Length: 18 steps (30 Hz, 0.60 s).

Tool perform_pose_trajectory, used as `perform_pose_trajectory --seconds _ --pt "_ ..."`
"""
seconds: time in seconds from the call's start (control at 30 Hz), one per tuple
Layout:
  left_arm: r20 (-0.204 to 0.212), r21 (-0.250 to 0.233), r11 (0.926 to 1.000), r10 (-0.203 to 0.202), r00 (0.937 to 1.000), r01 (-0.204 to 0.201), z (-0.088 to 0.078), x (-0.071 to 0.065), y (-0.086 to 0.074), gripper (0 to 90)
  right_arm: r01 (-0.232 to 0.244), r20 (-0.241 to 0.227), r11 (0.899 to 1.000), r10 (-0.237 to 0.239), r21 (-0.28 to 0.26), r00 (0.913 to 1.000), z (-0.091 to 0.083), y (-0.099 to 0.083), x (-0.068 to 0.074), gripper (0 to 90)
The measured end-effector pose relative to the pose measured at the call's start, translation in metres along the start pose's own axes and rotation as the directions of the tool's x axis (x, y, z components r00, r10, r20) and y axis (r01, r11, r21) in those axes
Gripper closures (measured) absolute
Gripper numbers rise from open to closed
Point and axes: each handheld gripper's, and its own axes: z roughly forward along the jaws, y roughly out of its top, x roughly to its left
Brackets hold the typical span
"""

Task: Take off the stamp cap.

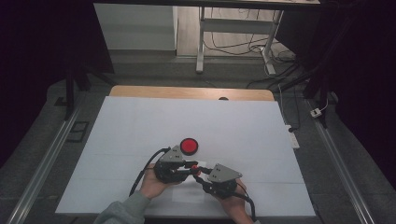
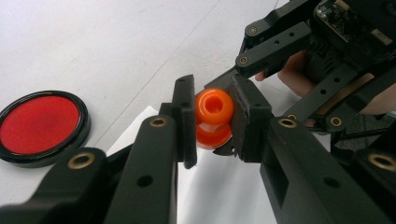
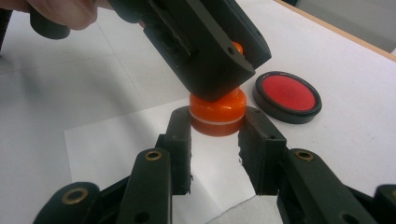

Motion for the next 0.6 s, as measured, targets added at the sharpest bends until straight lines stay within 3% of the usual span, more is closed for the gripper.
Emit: perform_pose_trajectory --seconds 0.6 --pt "0.003 -0.023 0.9997 0.003 1.0000 -0.003 -0.0024 -0.0004 0.0003 72.6 0.013 -0.002 1.000 -0.013 -0.012 0.9999 -0.0023 0.0015 -0.0011 64.6"
